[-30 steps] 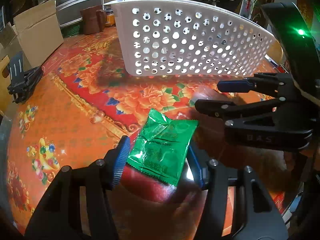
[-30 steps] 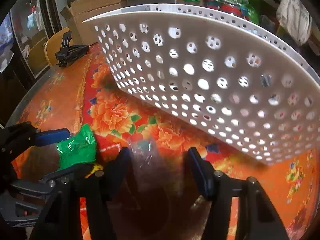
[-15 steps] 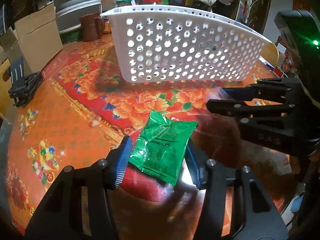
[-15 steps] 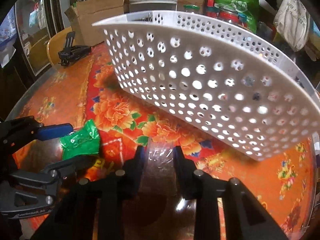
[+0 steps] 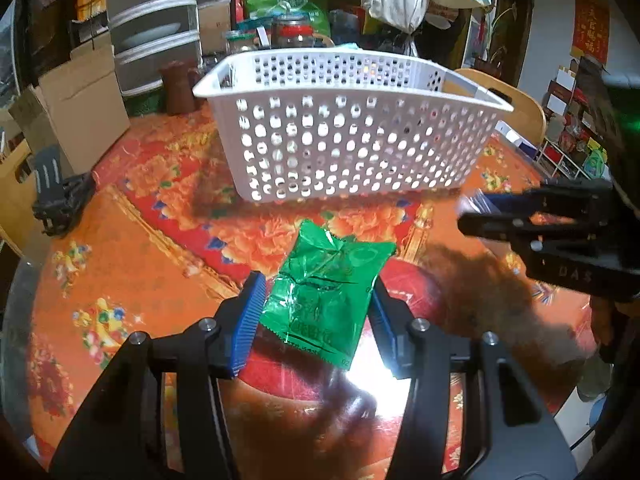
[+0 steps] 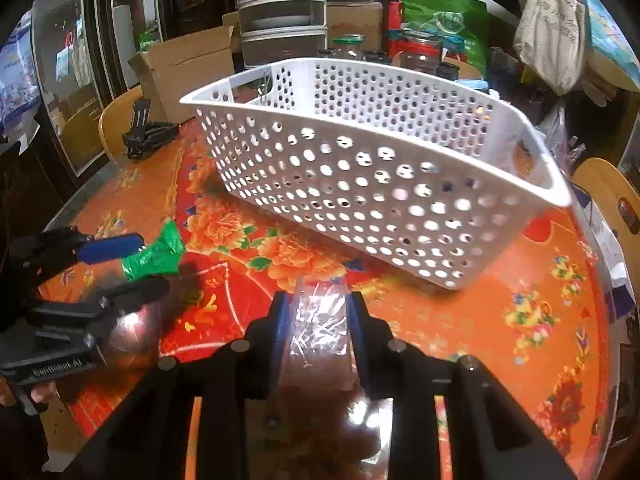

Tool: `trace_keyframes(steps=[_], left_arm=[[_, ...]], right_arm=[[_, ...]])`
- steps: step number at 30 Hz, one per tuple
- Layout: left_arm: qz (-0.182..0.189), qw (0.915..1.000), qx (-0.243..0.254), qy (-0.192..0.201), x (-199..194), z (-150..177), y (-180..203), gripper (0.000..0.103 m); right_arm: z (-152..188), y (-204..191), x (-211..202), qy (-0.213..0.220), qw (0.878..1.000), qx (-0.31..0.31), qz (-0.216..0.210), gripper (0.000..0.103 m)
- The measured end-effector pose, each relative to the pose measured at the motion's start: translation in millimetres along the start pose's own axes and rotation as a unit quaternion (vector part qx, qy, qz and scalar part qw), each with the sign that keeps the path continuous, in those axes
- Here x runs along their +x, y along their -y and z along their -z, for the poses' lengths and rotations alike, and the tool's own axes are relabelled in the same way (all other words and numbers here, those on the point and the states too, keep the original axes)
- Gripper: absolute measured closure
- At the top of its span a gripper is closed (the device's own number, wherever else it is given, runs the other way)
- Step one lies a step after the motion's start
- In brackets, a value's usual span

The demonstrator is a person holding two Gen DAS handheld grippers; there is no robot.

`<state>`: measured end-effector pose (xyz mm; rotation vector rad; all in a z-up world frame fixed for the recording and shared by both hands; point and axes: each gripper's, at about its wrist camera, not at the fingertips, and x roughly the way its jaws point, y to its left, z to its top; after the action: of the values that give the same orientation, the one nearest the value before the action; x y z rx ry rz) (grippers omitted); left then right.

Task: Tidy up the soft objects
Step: 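Grasp the green foil packet with the left tool while the right tool grasps the clear plastic bag, then carry both held items into the white basket and open both tools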

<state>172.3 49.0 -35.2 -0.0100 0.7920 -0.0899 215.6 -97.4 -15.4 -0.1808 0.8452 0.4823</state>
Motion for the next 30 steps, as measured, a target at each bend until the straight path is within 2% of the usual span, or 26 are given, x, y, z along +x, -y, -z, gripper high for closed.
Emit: trace_keyframes(steps=[8,13,19,24,30], left_arm=[[-0.007,0.9997,0.001,0.025,-36,-20,3,0.055],[0.007,0.9991,0.004,0.041,-58,-49,8,0.055],[0.019,0.9982,0.004,0.056,-70,-104,14,0.055],[0.015,0.9987,-0.001,0.048,-50,-156,14,0.055],[0.005,0.9999,-0.004,0.012,4,-196,15,0.055]], right_arm=[[10,15,-35,0.019,1.0,0.01,0.0,0.074],[-11,23,-63,0.039,0.999,0.012,0.004,0.074],[-47,35,-78,0.054,0.998,0.011,0.015,0.074],[-86,51,-69,0.066,0.997,0.018,0.029,0.074],[-118,63,-23,0.024,0.999,0.026,0.037,0.074]])
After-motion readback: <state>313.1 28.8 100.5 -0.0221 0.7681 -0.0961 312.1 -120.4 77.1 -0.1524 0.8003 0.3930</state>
